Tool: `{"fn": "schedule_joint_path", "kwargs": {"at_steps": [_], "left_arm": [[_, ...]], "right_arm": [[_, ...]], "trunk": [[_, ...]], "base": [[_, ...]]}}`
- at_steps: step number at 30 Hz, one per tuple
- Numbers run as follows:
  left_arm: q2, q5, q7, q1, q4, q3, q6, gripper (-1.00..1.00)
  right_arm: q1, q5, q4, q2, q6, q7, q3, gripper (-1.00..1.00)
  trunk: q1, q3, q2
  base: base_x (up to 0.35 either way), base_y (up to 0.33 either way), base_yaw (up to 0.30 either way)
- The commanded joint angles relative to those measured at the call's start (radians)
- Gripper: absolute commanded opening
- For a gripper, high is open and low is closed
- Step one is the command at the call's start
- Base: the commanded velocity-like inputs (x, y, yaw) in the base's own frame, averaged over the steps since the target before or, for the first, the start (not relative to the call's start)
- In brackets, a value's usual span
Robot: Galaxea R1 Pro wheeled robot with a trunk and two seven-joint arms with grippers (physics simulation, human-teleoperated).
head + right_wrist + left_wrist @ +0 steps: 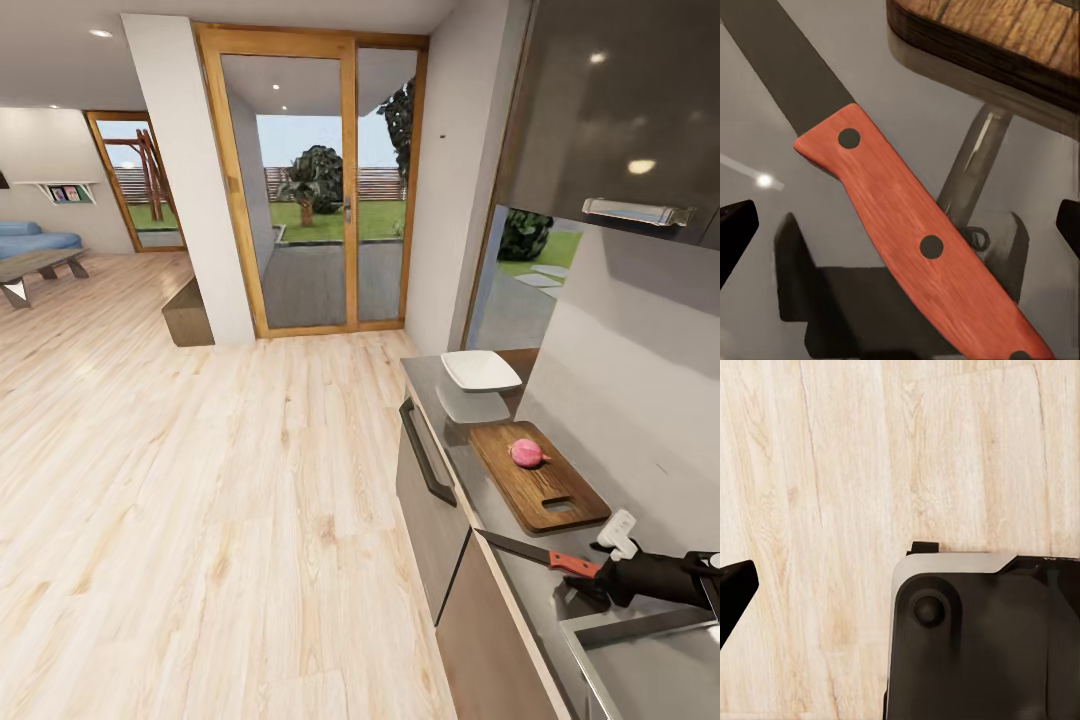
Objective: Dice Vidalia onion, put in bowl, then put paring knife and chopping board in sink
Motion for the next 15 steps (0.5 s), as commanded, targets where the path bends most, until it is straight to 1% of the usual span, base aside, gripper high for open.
{"fn": "schedule_joint_path", "kwargs": {"at_steps": [1, 3, 15], "left_arm": [[0.0, 0.01, 0.002, -0.001, 0.003, -0.009, -0.005, 1.0], [0.0, 0.01, 0.002, -0.001, 0.003, -0.009, -0.005, 1.0], [0.0, 0.01, 0.002, -0.001, 0.003, -0.009, -0.006, 1.0]], "right_arm": [[-0.001, 0.003, -0.001, 0.0, 0.009, -0.004, -0.001, 1.0], [-0.001, 0.002, 0.002, 0.0, 0.009, -0.023, -0.001, 1.0], [-0.001, 0.003, 0.013, 0.004, 0.009, -0.046, 0.003, 1.0]], "trunk": [[0.001, -0.002, -0.002], [0.001, -0.002, -0.002], [0.001, -0.002, -0.002]], "base": [[0.0, 0.0, 0.0], [0.0, 0.0, 0.0], [0.0, 0.0, 0.0]]}}
